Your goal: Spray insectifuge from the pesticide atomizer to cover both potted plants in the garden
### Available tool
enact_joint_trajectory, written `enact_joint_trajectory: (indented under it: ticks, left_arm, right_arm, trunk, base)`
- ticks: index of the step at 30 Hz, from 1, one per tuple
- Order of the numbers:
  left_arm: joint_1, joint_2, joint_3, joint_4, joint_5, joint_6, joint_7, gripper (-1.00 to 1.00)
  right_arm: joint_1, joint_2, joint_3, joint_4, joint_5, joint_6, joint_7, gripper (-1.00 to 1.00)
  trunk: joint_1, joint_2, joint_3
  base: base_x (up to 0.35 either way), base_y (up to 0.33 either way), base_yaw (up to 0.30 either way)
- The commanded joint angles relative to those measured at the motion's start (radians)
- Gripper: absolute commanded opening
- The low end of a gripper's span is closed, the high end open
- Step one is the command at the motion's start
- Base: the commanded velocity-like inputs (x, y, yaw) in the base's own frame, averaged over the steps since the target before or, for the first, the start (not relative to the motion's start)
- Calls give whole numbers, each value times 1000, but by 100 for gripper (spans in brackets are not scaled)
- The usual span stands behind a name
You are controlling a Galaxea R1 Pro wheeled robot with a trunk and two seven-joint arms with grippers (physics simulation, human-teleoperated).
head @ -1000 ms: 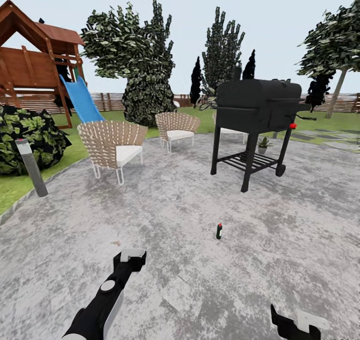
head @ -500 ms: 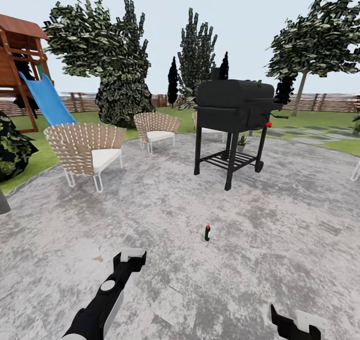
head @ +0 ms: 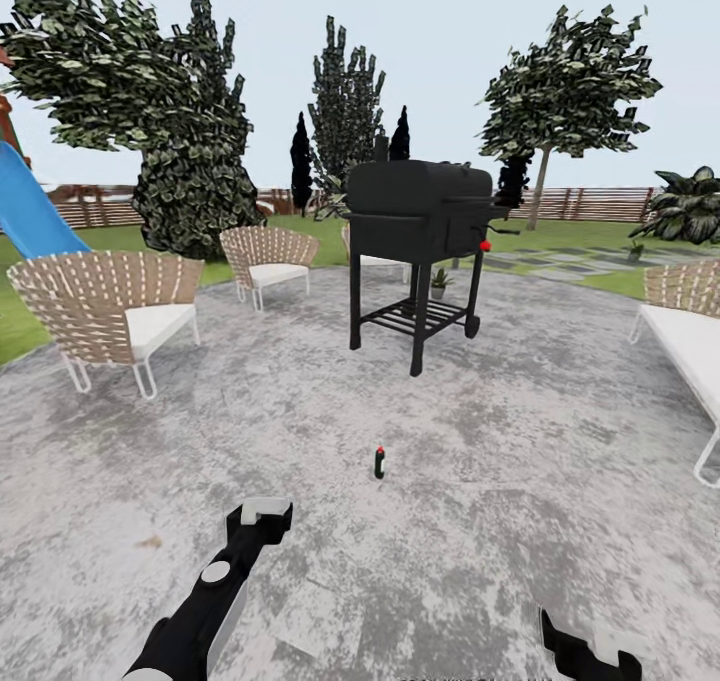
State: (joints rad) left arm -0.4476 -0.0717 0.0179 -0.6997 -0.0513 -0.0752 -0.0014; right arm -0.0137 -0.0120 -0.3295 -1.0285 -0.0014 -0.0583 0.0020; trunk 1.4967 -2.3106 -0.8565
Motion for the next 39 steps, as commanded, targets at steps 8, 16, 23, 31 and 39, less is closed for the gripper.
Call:
enact_joint_trajectory:
  ticks: [8,16,23,31,39]
  left_arm:
    - [0,0,2,0,-5,-3,0,100]
    - [0,0,2,0,-5,-3,0,100]
    - [0,0,2,0,-5,-3,0,100]
    - [0,0,1,0,-6,-3,0,100]
    - [0,0,2,0,-6,-3,0,100]
  right_arm:
    - [-1,0,0,1,0,-3,0,100]
    - [0,0,0,1,0,-3,0,100]
    - [0,0,0,1,0,-3,0,100]
    - [0,0,0,1,0,-3,0,100]
    - [-1,0,0,0,0,-3,0,100]
  trunk:
    - [0,0,-1]
    - [0,0,-1]
    - [0,0,-1]
    - [0,0,-1]
    - [0,0,-1]
  base:
    - [0,0,-282]
    - [2,12,-282]
    - [131,188,-282]
    - [182,253,-282]
    - [159,175,-282]
